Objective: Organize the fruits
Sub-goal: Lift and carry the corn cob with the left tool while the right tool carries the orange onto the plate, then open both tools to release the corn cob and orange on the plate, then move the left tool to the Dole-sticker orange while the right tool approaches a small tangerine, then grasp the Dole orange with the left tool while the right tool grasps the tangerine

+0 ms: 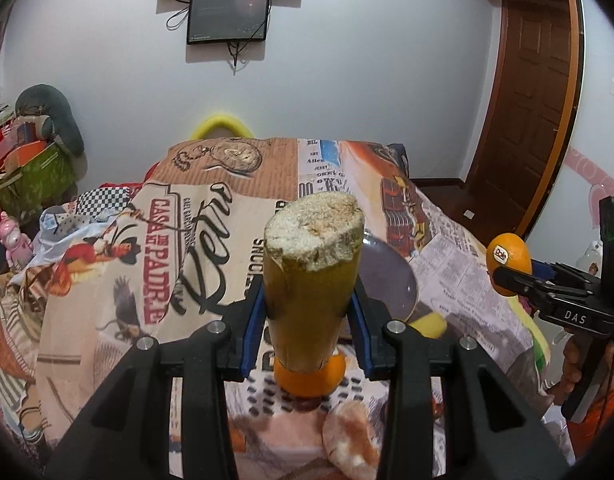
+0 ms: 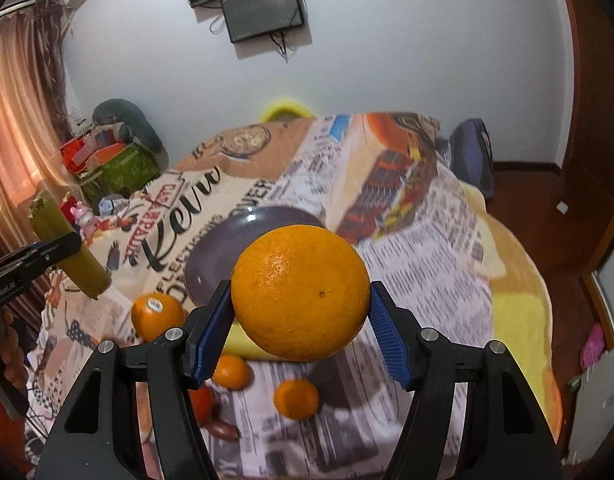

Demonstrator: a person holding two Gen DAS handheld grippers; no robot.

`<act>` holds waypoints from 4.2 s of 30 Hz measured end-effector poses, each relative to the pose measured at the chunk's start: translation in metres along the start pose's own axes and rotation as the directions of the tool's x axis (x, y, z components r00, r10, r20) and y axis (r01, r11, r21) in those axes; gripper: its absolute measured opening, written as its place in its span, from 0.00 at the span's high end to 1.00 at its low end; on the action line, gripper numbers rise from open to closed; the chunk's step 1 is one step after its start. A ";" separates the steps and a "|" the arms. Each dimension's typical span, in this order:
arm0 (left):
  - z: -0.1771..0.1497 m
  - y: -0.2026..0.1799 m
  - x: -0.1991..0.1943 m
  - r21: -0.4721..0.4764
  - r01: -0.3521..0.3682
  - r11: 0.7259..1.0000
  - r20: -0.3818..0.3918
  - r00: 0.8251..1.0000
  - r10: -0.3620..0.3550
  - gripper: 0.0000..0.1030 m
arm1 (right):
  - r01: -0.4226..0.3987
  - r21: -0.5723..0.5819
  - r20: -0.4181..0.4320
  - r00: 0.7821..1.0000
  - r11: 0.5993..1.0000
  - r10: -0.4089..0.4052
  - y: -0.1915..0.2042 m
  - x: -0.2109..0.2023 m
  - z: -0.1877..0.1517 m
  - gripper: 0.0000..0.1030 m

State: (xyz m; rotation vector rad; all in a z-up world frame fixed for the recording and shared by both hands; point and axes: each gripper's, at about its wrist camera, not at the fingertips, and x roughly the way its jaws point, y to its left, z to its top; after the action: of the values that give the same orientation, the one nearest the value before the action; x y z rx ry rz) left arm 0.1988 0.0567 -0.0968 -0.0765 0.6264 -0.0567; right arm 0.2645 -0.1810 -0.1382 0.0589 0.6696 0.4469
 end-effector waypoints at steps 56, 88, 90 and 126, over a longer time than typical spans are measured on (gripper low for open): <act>0.024 0.012 0.172 -0.072 0.123 0.990 -0.260 0.956 -0.138 0.63 | -0.015 -0.112 -0.213 0.977 0.994 -0.009 0.011 0.154 0.044 0.27; -0.015 0.013 -0.004 -0.017 0.028 0.999 -0.118 0.993 -0.030 0.36 | 0.067 -0.104 -0.058 0.996 0.992 -0.073 0.028 0.000 -0.001 0.20; -0.023 0.011 -0.003 -0.015 0.026 1.000 -0.128 0.991 -0.028 0.34 | 0.074 -0.096 -0.073 0.994 0.993 -0.082 0.025 -0.001 -0.008 0.19; -0.068 0.009 0.113 -0.089 0.049 0.995 -0.353 0.932 -0.077 0.32 | -0.017 0.006 -0.301 0.953 1.000 0.018 -0.007 0.053 -0.067 0.66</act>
State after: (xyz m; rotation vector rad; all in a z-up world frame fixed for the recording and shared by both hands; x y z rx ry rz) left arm 0.2503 0.0533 -0.2185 -0.1652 0.9907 -0.1098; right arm 0.2633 -0.1713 -0.2232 -0.0005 0.9713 0.4762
